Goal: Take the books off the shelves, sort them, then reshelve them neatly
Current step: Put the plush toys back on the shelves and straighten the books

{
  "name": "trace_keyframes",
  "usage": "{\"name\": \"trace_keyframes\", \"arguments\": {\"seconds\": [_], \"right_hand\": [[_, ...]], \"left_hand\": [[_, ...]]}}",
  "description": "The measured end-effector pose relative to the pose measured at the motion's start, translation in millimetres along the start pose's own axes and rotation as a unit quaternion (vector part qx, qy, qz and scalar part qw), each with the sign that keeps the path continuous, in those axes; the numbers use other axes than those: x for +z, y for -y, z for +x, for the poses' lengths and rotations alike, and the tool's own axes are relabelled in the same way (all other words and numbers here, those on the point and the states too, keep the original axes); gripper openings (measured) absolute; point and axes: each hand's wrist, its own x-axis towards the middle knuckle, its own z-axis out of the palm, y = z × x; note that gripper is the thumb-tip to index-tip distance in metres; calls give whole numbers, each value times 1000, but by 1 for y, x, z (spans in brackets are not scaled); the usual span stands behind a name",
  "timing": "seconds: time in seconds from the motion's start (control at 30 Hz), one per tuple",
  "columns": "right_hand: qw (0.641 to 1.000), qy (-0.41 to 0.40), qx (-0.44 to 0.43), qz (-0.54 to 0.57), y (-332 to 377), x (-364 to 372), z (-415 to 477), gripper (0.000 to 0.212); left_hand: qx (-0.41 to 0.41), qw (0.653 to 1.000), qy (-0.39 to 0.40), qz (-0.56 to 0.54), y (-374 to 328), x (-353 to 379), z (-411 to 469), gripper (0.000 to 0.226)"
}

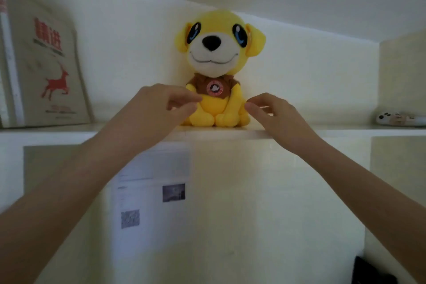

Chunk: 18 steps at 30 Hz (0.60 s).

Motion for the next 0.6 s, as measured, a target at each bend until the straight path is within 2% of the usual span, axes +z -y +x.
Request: {"name": "trace_keyframes", "arguments": {"seconds": [0.07, 0.13, 0.2, 0.27, 0.37, 0.4, 0.43, 0.5, 0.57, 0.6], "right_hand": [[992, -66, -105, 19, 8, 14, -39, 18], [976, -78, -195, 56, 19, 44, -88, 16], [969, 13, -197, 146, 31, 88, -137, 17], [955, 131, -159, 211, 42, 143, -178, 16], [913, 265, -82, 300, 60, 216, -221, 21], [898, 298, -55, 319, 68, 233, -230, 21], [883, 332, -32, 331, 76, 247, -237, 22], [860, 363, -6, 358, 91, 268, -250, 24], [852, 358, 3, 382, 103, 288, -257, 34], [849, 357, 4, 389, 108, 300, -260, 44]], "left_hand": [[5, 996, -56, -63, -1, -9, -46, 15], [-17, 985, -137, -105, 16, -17, -101, 17], [-90, 967, -199, -128, 46, -20, -157, 19], [-190, 941, -245, -134, 83, -21, -214, 21], [-278, 911, -302, -29, 128, -31, -277, 10], [-301, 905, -301, -7, 141, -32, -289, 10], [-329, 902, -281, 19, 155, -33, -297, 20], [-412, 890, -187, 57, 184, -29, -307, 43], [-459, 879, -131, 17, 201, -25, -307, 72], [-457, 881, -123, -1, 207, -23, -306, 76]]}}
